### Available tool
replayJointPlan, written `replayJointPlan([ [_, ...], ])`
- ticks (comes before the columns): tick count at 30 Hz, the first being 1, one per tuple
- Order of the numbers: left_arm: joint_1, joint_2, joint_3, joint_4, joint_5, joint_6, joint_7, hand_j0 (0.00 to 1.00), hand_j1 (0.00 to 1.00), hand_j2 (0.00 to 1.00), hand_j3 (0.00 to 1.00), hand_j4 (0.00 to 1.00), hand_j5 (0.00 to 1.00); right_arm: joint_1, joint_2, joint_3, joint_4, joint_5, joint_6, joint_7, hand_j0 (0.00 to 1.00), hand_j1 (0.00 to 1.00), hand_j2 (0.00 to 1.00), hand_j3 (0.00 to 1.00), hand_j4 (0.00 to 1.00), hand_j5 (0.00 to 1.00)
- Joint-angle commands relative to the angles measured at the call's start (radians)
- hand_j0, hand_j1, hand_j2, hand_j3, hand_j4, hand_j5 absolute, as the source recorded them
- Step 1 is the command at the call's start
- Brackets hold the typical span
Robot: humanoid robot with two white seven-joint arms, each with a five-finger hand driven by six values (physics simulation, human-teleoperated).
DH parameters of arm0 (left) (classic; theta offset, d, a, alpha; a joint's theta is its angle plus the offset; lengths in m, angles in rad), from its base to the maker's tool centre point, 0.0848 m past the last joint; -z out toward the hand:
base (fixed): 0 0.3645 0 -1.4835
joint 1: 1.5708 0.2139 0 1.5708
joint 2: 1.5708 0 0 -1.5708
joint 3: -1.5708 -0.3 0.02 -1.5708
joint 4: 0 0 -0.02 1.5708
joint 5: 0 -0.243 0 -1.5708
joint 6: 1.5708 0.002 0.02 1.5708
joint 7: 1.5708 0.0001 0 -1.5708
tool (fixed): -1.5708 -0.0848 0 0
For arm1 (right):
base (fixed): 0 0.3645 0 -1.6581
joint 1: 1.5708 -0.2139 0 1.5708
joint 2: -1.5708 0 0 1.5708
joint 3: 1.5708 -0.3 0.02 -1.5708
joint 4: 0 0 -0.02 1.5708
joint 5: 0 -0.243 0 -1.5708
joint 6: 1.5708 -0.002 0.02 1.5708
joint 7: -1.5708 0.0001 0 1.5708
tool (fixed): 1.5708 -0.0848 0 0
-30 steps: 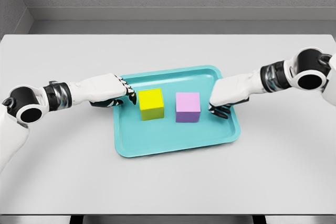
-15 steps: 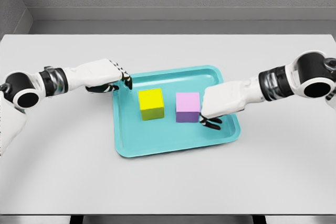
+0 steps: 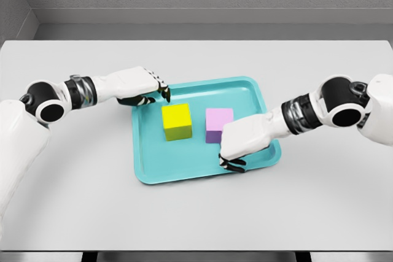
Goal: Push two cubes
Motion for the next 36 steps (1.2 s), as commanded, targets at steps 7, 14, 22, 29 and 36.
replayJointPlan([
  [7, -0.015, -0.002, 0.0, 0.057, 0.003, 0.003, 0.0, 0.56, 0.56, 0.56, 0.56, 0.56, 0.56, -0.002, 0.06, 0.043, 0.066, -0.006, 0.002, 0.0, 0.12, 0.12, 0.12, 0.12, 0.12, 0.12],
  [14, -0.057, -0.042, -0.035, 0.135, -0.011, 0.003, 0.0, 0.56, 0.56, 0.56, 0.56, 0.56, 0.56, -0.005, 0.089, 0.052, 0.138, -0.007, 0.002, 0.0, 0.12, 0.12, 0.12, 0.12, 0.12, 0.12],
  [22, -0.055, -0.038, -0.07, 0.129, -0.009, 0.003, 0.0, 0.56, 0.56, 0.56, 0.56, 0.56, 0.56, -0.006, 0.103, 0.052, 0.19, -0.007, 0.002, 0.0, 0.12, 0.12, 0.12, 0.12, 0.12, 0.12],
  [29, -0.052, -0.036, -0.084, 0.126, -0.009, 0.003, 0.0, 0.56, 0.56, 0.56, 0.56, 0.56, 0.56, -0.006, 0.111, 0.052, 0.214, -0.006, 0.002, 0.0, 0.12, 0.12, 0.12, 0.12, 0.12, 0.12],
  [36, -0.054, -0.042, -0.102, 0.126, -0.011, 0.003, 0.0, 0.56, 0.56, 0.56, 0.56, 0.56, 0.56, -0.006, 0.119, 0.052, 0.225, -0.006, 0.002, 0.0, 0.12, 0.12, 0.12, 0.12, 0.12, 0.12],
])
